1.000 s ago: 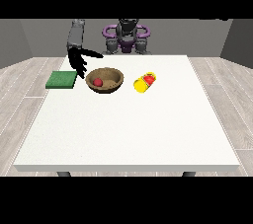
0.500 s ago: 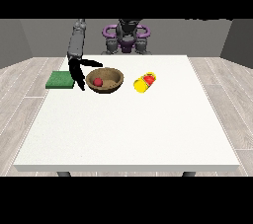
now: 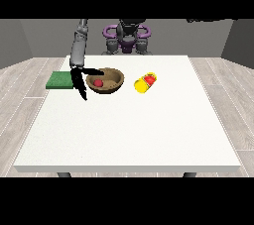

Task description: Pick the cup and pour the ball into the bowl, then pick the bowl and place it on the pad

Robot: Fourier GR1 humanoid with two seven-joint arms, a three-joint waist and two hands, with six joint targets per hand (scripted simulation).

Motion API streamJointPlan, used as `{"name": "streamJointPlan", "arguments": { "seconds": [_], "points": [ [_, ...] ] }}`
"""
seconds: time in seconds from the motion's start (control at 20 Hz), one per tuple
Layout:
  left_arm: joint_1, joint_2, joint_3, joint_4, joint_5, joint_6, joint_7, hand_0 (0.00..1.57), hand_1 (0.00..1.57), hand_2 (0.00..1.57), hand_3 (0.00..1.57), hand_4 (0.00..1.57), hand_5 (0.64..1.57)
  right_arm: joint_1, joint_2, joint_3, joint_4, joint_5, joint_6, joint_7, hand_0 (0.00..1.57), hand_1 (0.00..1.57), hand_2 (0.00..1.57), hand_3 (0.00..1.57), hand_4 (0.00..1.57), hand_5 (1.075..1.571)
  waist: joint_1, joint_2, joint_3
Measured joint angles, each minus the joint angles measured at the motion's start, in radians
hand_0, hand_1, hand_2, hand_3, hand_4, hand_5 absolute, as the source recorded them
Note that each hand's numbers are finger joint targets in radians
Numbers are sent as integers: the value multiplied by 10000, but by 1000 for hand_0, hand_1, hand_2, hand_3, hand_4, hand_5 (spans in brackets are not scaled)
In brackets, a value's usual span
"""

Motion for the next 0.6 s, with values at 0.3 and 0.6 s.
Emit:
{"name": "streamJointPlan", "arguments": {
  "seconds": [0.3, 0.6],
  "points": [
    [-40, 153, 118, -189, 375, 125, 296, 0, 0, 0, 0, 0, 1571, 322, -9, -74, 926, 90, -441, 772, 1571, 1571, 1571, 1157, 984, 1570, 74, 148, -5],
    [-9, 420, 264, -31, 691, 132, 472, 0, 0, 0, 0, 0, 1571, -123, -691, 154, 1152, 567, -901, 1620, 1571, 1571, 1571, 1550, 1054, 1569, -49, 57, -7]
  ]
}}
